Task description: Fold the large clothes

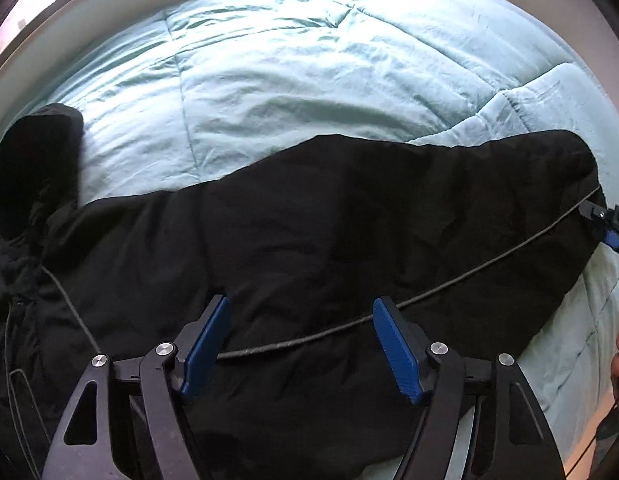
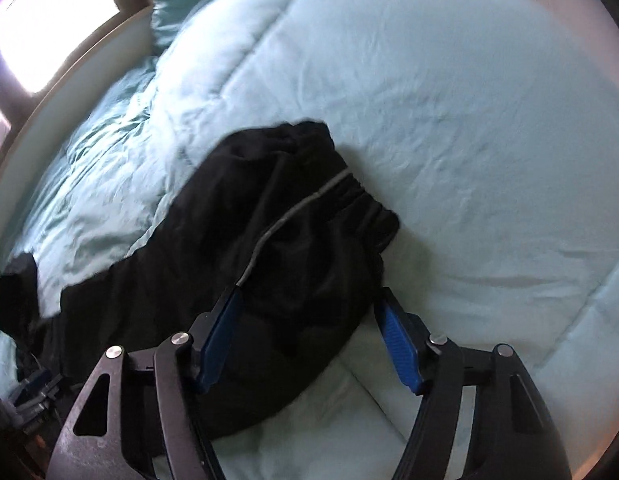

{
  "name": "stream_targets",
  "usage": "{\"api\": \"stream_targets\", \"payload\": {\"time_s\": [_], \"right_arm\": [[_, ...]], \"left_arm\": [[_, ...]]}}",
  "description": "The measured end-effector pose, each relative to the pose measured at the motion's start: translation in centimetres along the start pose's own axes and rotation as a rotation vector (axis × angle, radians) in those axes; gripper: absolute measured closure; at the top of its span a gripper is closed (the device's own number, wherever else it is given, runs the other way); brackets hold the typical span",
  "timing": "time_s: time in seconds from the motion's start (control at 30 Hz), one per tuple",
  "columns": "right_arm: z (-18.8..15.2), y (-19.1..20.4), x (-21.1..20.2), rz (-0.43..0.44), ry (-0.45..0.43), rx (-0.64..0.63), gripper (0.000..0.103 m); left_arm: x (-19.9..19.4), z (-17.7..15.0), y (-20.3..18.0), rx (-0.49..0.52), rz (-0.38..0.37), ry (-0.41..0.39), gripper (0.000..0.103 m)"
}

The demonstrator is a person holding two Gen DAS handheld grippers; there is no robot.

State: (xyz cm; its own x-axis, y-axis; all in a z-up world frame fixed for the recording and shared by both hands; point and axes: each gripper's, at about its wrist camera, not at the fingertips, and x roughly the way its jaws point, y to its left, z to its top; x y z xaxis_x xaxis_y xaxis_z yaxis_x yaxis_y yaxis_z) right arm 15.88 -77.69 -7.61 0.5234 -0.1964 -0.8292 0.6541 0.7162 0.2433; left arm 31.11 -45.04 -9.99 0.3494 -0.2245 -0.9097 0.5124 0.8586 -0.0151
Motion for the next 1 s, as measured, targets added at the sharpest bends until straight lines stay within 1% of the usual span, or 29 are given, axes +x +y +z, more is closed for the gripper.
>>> {"api": "stream_targets", "payload": {"time_s": [0.03, 0.07, 0.1, 0.13, 0.2, 0.27, 0.3, 0.33, 0.37, 0.4, 0.47, 0.5, 0.57, 0.63, 0.67, 0.73, 0.77, 0.83, 0.87, 0.9, 1.0], "right_arm": [[0.2, -0.1, 0.5, 0.028, 0.004, -0.002, 0.057], [0.2, 0.1, 0.5, 0.027, 0.0, -0.017, 0.066], [0.2, 0.5, 0.2, 0.022, -0.014, -0.037, 0.078], [0.0, 0.7, -0.5, 0.024, -0.041, -0.056, 0.087], [-0.4, 1.0, -2.9, 0.028, -0.107, -0.086, 0.09], [-0.9, 1.0, -5.0, -0.037, -0.154, -0.107, 0.09], [-1.0, 1.0, -5.3, -0.058, -0.159, -0.109, 0.09], [-1.3, 0.9, -5.4, -0.075, -0.158, -0.112, 0.09], [-1.6, 1.0, -4.7, -0.125, -0.138, -0.135, 0.09], [-1.9, 1.3, -3.8, -0.166, -0.116, -0.159, 0.09], [-2.5, 1.8, -2.3, -0.241, -0.079, -0.199, 0.09], [-2.5, 1.8, -2.3, -0.242, -0.071, -0.205, 0.09], [-2.2, 2.1, -3.3, -0.197, -0.074, -0.201, 0.091], [-1.8, 2.9, -5.6, -0.099, -0.1, -0.207, 0.091], [-1.8, 3.7, -6.7, -0.057, -0.11, -0.218, 0.091], [-2.0, 6.3, -9.8, 0.052, -0.144, -0.264, 0.091], [-2.1, 7.4, -10.7, 0.067, -0.152, -0.282, 0.091], [-2.8, 10.9, -12.9, 0.13, -0.167, -0.329, 0.091], [-3.3, 13.5, -13.9, 0.158, -0.167, -0.362, 0.091], [-3.8, 15.5, -14.8, 0.172, -0.169, -0.397, 0.091], [-6.2, 22.3, -17.0, 0.227, -0.166, -0.504, 0.091]], "left_arm": [[0.4, 0.0, -0.2, 0.008, 0.002, 0.003, 0.038], [0.9, 0.1, -0.3, 0.021, -0.004, 0.011, 0.047], [1.5, 0.2, -0.6, 0.034, -0.008, 0.027, 0.065], [2.1, 0.3, -0.8, 0.047, -0.018, 0.049, 0.074], [2.4, 0.3, -1.3, 0.063, -0.022, 0.048, 0.079], [2.9, 0.5, -2.0, 0.096, 0.003, 0.054, 0.08], [4.0, 0.6, -2.4, 0.115, 0.022, 0.078, 0.08], [5.8, 0.5, -2.4, 0.111, 0.025, 0.141, 0.08], [7.3, 0.6, -1.6, 0.054, 0.006, 0.19, 0.08], [7.6, 0.8, -1.1, 0.011, -0.013, 0.193, 0.08], [6.7, 1.2, -0.7, -0.001, -0.04, 0.173, 0.08], [6.3, 1.1, -0.5, 0.0, -0.053, 0.167, 0.08], [5.1, 0.6, 0.4, -0.001, -0.084, 0.166, 0.08], [3.8, 0.2, 1.3, -0.004, -0.091, 0.165, 0.08], [2.7, -0.1, 1.9, 0.001, -0.081, 0.163, 0.08], [-0.1, -0.9, 3.0, 0.029, -0.032, 0.137, 0.08], [-1.3, -1.3, 3.5, 0.035, -0.023, 0.122, 0.08], [-4.2, -2.2, 5.3, 0.026, -0.034, 0.093, 0.08], [-5.2, -2.6, 6.0, 0.018, -0.043, 0.083, 0.08], [-6.8, -3.2, 7.4, 0.009, -0.053, 0.065, 0.08], [-10.0, -4.8, 10.7, -0.004, -0.024, 0.024, 0.08]]}}
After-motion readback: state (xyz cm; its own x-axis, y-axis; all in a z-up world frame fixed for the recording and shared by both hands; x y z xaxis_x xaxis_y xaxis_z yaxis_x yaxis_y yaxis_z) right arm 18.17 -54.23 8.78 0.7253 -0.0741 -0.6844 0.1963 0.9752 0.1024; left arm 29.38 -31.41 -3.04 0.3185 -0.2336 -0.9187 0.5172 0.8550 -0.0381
